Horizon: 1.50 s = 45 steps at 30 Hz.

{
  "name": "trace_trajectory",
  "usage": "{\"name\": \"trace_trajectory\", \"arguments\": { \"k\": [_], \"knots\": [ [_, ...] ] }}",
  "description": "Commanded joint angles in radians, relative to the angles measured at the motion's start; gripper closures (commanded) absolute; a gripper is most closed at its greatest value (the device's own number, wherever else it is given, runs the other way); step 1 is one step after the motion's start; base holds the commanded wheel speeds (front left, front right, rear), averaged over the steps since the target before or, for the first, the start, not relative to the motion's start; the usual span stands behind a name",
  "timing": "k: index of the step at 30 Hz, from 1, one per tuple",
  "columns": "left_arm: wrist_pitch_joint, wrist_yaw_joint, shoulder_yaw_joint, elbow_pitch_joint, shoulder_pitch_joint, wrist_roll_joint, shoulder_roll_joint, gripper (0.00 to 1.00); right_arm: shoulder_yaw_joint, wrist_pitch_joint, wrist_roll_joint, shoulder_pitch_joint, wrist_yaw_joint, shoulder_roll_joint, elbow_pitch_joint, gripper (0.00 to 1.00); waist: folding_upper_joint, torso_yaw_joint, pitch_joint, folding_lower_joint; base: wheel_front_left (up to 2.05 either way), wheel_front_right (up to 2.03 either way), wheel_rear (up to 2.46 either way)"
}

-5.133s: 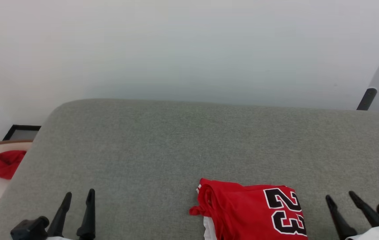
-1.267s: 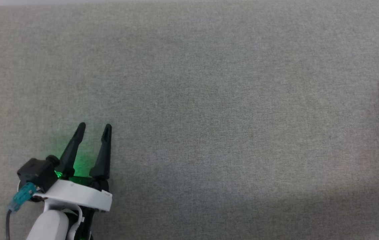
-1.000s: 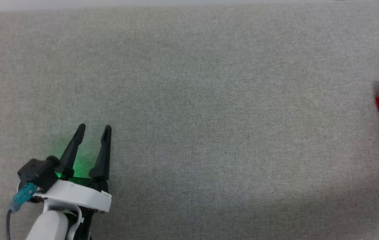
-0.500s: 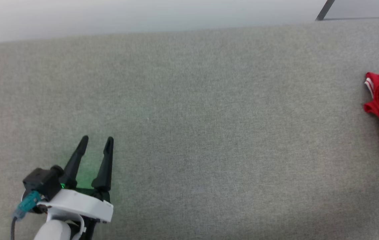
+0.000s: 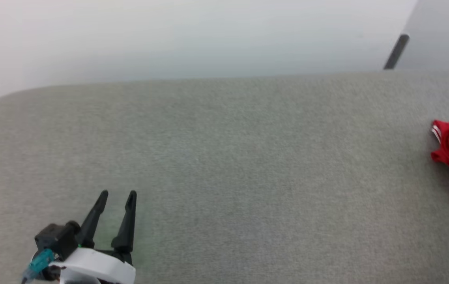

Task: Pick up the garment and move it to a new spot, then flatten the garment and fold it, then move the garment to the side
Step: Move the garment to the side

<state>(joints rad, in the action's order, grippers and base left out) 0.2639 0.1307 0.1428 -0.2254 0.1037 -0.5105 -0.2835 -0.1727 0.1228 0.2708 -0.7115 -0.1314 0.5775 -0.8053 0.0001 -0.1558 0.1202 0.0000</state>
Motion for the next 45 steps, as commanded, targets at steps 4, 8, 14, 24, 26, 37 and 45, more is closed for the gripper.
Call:
{"name": "trace_trajectory", "arguments": {
  "k": [4, 8, 14, 24, 26, 37, 45],
  "knots": [
    [-0.001, 0.0, -0.006, -0.011, -0.035, -0.012, -0.001, 0.0, 0.006, -0.046, 0.037, 0.101, 0.001, -0.029, 0.043, 0.0, -0.0001, 0.103, -0.107, 0.0, 0.0, 0.0, 0.0],
    [-0.001, 0.0, -0.017, -0.008, -0.058, -0.012, -0.002, 0.0, 0.023, -0.083, 0.063, 0.183, 0.001, -0.067, 0.094, 0.0, -0.0001, 0.146, -0.138, 0.0, 0.0, 0.0, 0.0],
    [-0.001, 0.0, -0.045, -0.004, -0.086, 0.001, -0.002, 0.0, 0.067, -0.111, 0.065, 0.287, 0.001, -0.112, 0.168, 0.0, -0.0001, 0.197, -0.164, 0.0, 0.0, 0.0, 0.0],
    [-0.001, 0.0, -0.086, 0.0, -0.118, 0.016, 0.008, 0.0, 0.166, -0.11, 0.029, 0.432, 0.001, -0.192, 0.282, 0.0, -0.0001, 0.236, -0.188, 0.0, 0.0, 0.0, 0.0],
    [-0.001, 0.0, -0.091, 0.0, -0.121, 0.024, 0.011, 0.0, 0.186, -0.11, 0.019, 0.461, 0.001, -0.212, 0.302, 0.0, -0.0001, 0.24, -0.191, 0.0, 0.0, 0.0, 0.0],
    [-0.001, 0.0, -0.103, 0.009, -0.131, 0.077, 0.018, 0.0, 0.286, -0.1, -0.026, 0.614, 0.001, -0.324, 0.424, 0.0, -0.0001, 0.247, -0.207, 0.0, 0.0, 0.0, 0.0],
    [-0.001, 0.0, -0.098, 0.01, -0.14, 0.102, 0.014, 0.0, 0.332, -0.075, -0.071, 0.705, 0.001, -0.399, 0.527, 0.0, -0.0001, 0.239, -0.215, 0.0, 0.0, 0.0, 0.0]
  ]
}}
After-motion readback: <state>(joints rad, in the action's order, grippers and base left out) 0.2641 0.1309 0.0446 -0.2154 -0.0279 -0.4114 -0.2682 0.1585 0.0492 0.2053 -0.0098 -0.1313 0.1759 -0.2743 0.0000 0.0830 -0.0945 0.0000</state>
